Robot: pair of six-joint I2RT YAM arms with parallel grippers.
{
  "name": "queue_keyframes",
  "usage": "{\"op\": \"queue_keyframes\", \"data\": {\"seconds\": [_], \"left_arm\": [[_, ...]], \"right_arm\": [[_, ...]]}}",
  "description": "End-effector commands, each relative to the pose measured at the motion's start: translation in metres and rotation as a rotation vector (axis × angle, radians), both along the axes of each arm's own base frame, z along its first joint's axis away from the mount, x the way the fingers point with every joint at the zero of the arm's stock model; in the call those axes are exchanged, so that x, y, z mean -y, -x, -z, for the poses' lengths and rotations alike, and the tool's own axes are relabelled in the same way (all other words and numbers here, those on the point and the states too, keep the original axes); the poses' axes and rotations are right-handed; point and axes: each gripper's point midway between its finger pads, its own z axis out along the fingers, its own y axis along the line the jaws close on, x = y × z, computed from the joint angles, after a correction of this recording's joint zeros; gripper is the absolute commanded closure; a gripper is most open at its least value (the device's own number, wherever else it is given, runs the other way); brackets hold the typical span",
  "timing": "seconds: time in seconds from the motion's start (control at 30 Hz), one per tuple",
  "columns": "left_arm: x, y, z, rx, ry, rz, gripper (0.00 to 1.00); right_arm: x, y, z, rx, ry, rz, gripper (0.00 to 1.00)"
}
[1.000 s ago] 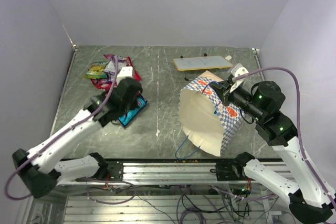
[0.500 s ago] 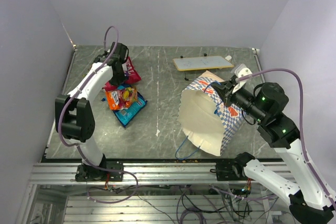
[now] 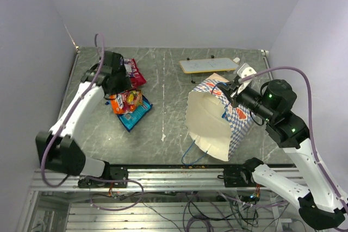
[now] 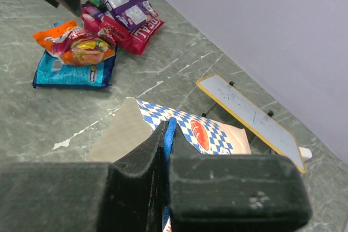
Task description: Take the snacks out of the paper bag
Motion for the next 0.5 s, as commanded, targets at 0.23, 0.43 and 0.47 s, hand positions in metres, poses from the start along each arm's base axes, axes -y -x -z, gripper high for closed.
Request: {"op": "queue_keyframes", "data": {"seconds": [0.23, 0.43, 0.47], "left_arm": [[0.086, 0.076, -0.029, 0.137, 0.383, 0.183, 0.28], [0.144, 0.12, -0.042, 0.267, 0.509, 0.358, 0.29], [0.152, 0.125, -0.043, 0.285, 0.535, 0.384, 0.29]], "right_arm": [[-0.001, 0.023, -0.012, 0.142, 0.265, -0.195, 1.0], [0.013, 0.034, -0.017, 0.153, 0.227, -0.136, 1.0], [0.016, 0.032, -0.015, 0.136, 0.208, -0.111, 1.0]]}}
